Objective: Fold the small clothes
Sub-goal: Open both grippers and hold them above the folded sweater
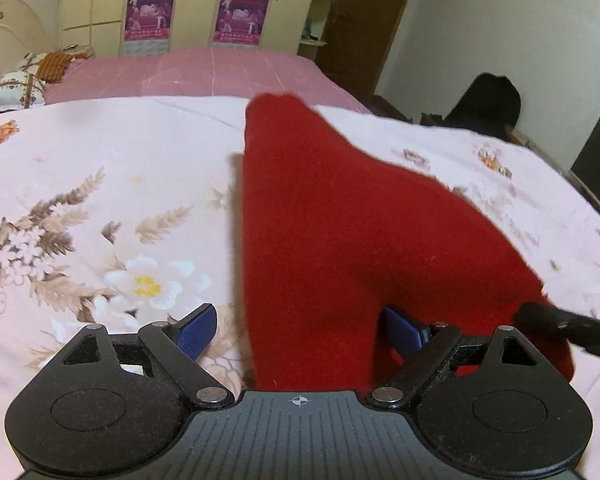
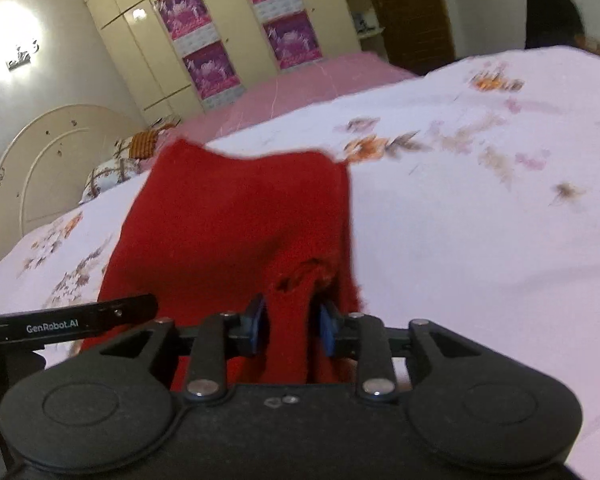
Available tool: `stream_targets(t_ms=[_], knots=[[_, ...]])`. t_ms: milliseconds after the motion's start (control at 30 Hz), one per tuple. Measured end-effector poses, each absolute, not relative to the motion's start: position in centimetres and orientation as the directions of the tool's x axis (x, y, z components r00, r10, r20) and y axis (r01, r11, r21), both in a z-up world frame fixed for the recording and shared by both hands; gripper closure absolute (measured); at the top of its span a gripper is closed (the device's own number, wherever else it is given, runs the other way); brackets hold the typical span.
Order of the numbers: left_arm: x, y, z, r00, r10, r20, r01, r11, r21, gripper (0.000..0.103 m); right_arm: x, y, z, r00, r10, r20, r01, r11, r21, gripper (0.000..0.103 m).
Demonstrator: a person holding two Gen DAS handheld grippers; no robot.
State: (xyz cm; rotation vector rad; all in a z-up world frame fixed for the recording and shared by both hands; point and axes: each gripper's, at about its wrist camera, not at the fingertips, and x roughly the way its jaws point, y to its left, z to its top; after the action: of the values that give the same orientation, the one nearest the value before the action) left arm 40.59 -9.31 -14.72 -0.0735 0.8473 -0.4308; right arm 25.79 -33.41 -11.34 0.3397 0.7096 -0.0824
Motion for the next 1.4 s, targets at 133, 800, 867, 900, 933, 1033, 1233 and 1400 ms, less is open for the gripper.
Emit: stream_targets(t_ms=[133,800,867,900,933,1033,1233,1400], knots=[[41.0,-9.0,-12.6,0.621,-0.409,-0.669,0.331,0.91,-0.25,0.014,25.2,-32.3,-8.6,0.82,0.011,-0.573,0.137,0.967,0.214,0.073],[53.0,-14.0,-17.2,0.572,-0.366,-0.734,0.224,0.931,-0.29,0.014,38.7,-32.0,-14.8,0.761,-0.09,-0.643,0.154,0.987,0.044,0.079],[53.0,-14.6,-17.5,0.586,-0.355,-0.728,0.234,0.935,-0.267,0.009,38.3,-32.3,-15.0,0.767,-0.094,-0.635,0.174,0.983,0.064,0.08],[53.1,-14.8,-17.7,0.588,-0.355,-0.727,0.238,0.935,-0.264,0.008,38.4,-32.3,-15.1,0.768,-0.104,-0.632,0.178,0.983,0.055,0.08],[53.2,-14.8,-17.8,0.587,-0.356,-0.728,0.237,0.935,-0.265,0.007,38.3,-32.5,-15.2,0.769,-0.112,-0.63,0.187,0.981,0.054,0.081],[52.9,-15.0,-17.0,0.582,-0.339,-0.739,0.234,0.94,-0.247,0.007,38.4,-32.9,-15.2,0.758,-0.116,-0.641,0.203,0.977,0.063,0.082],[49.4,-12.1,-14.8,0.609,-0.355,-0.709,0.251,0.934,-0.253,0.007,36.7,-32.0,-12.1,0.774,-0.086,-0.627,0.186,0.978,0.096,0.078],[46.3,-11.0,-14.3,0.613,-0.369,-0.698,0.277,0.928,-0.248,0.007,33.9,-29.2,-10.2,0.806,-0.055,-0.59,0.107,0.993,0.053,0.075]])
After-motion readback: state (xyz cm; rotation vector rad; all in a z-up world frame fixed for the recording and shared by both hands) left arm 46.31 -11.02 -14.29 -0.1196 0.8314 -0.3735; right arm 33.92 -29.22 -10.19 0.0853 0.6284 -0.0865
